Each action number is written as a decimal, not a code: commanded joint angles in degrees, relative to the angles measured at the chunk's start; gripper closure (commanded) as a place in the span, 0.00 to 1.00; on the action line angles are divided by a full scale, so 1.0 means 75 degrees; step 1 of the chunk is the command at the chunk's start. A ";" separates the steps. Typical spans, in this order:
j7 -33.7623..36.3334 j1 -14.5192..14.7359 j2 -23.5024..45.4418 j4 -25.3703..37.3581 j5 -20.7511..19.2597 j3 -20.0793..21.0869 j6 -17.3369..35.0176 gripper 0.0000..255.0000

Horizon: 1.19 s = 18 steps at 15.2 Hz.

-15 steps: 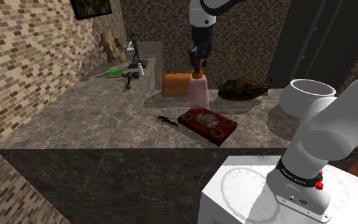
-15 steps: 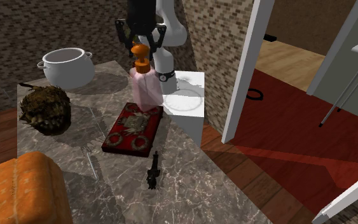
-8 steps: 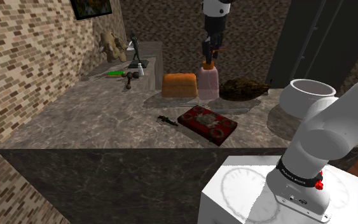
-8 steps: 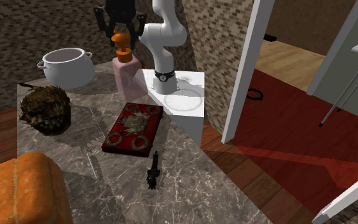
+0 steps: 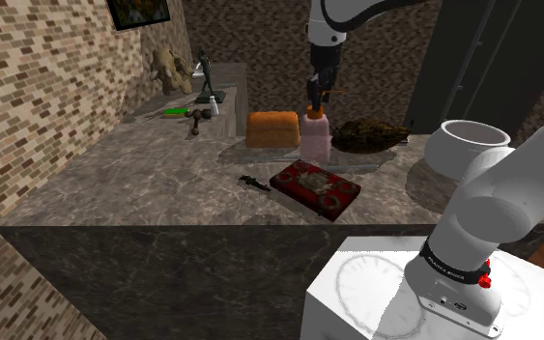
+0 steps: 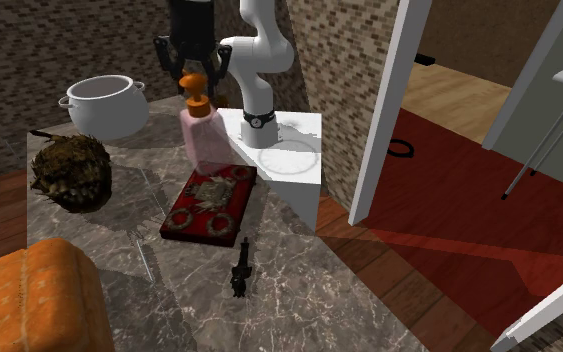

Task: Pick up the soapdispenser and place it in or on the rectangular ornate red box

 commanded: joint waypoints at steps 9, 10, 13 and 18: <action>0.0127 -0.0011 0.0072 -0.0946 -0.0056 -0.0018 0.1016 1.00; 0.0140 -0.0013 0.0090 -0.1034 -0.0063 -0.0020 0.1121 1.00; 0.0182 -0.0020 0.0154 -0.1290 -0.0086 -0.0025 0.1440 1.00; 0.0260 -0.0034 0.0309 -0.1708 -0.0134 -0.0033 0.2009 1.00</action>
